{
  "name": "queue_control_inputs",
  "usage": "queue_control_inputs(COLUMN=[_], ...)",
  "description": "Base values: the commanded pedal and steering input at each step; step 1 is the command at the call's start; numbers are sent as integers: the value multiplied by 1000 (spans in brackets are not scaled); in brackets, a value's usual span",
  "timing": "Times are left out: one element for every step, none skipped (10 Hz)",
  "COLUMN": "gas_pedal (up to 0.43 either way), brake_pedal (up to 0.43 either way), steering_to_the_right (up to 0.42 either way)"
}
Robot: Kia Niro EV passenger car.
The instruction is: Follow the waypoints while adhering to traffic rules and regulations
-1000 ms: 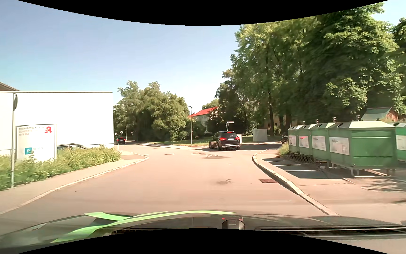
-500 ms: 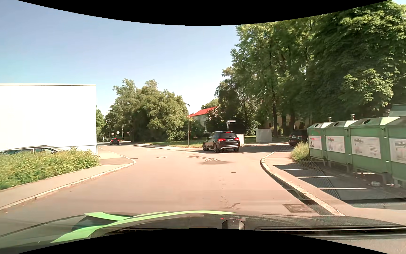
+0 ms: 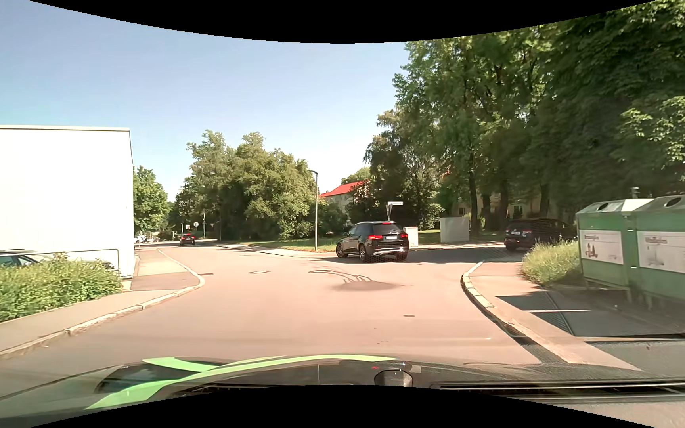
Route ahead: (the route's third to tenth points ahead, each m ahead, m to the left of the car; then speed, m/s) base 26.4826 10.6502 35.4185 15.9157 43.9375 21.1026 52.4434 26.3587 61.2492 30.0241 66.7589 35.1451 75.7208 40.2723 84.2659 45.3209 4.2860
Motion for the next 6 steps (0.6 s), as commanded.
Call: queue_control_inputs(gas_pedal=[87,87,87,87,87,118], brake_pedal=[0,0,0,0,0,0], steering_to_the_right=[-52,-70,-82,-93,-100,-102])
